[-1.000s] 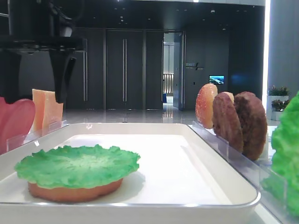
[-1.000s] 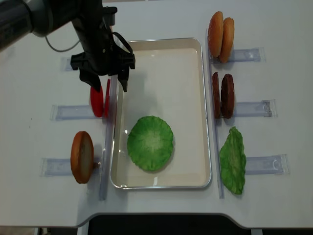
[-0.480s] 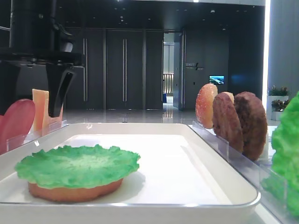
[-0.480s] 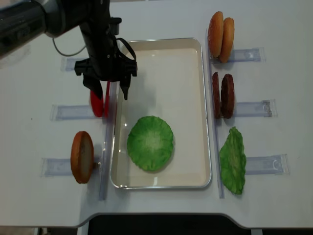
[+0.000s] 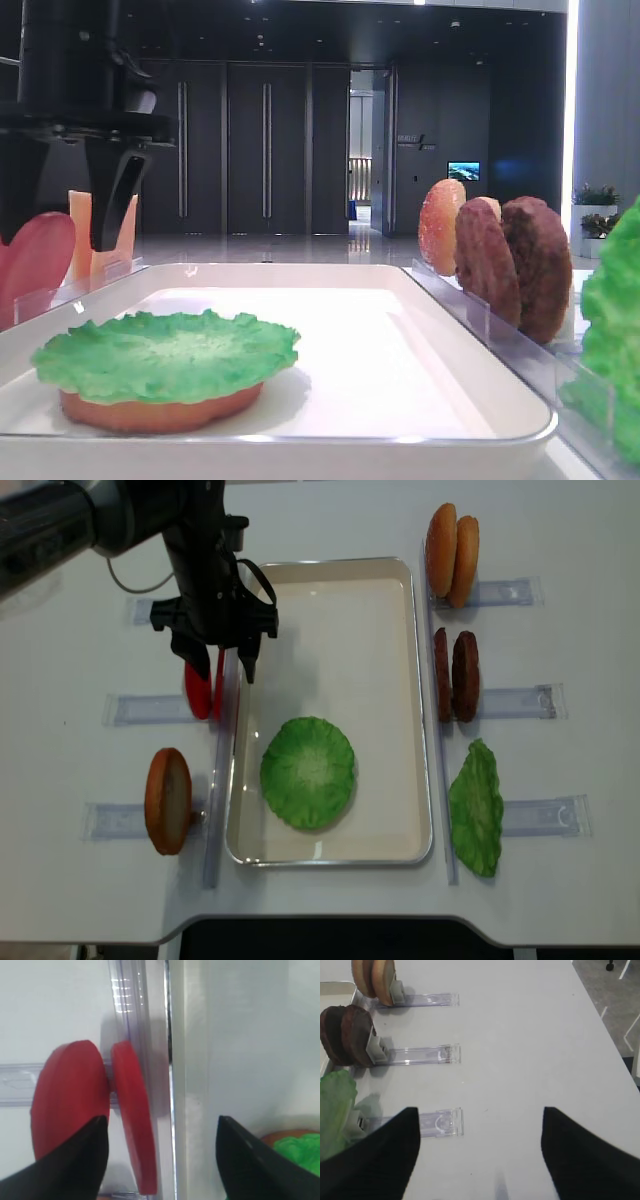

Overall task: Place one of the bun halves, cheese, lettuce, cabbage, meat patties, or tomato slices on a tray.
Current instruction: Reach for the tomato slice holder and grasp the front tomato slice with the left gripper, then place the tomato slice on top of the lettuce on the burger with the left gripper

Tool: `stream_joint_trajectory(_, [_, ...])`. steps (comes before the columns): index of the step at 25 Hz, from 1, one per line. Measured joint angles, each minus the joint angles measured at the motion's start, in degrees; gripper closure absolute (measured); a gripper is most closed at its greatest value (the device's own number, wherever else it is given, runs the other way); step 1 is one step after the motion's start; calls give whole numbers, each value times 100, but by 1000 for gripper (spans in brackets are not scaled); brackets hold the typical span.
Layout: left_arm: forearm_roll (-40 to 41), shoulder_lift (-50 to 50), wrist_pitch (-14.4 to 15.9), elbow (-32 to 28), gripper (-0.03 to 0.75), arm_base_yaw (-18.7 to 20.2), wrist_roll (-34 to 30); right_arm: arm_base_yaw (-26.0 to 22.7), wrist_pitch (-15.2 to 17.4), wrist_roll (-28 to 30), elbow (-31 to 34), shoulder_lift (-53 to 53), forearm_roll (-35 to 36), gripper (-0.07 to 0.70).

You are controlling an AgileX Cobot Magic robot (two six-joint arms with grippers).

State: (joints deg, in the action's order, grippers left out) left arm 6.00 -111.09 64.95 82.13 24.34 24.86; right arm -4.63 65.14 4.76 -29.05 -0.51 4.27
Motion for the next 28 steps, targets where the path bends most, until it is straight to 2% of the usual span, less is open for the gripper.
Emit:
stream_joint_trajectory(4, [68,0,42,0,226,0,1,0,0,0,0,0,0,145])
stream_joint_trajectory(7, [110,0,118,0,292,0,1,0,0,0,0,0,0,145])
stream_joint_trajectory(17, [172,0,339,0,616,0,-11,0,0,0,0,0,0,145])
stream_joint_trajectory(19, [291,0,394,2,661,0,-11,0,0,0,0,0,0,145])
stream_joint_trajectory(28, [408,0,438,13,665,0,-145,0,0,0,0,0,0,145])
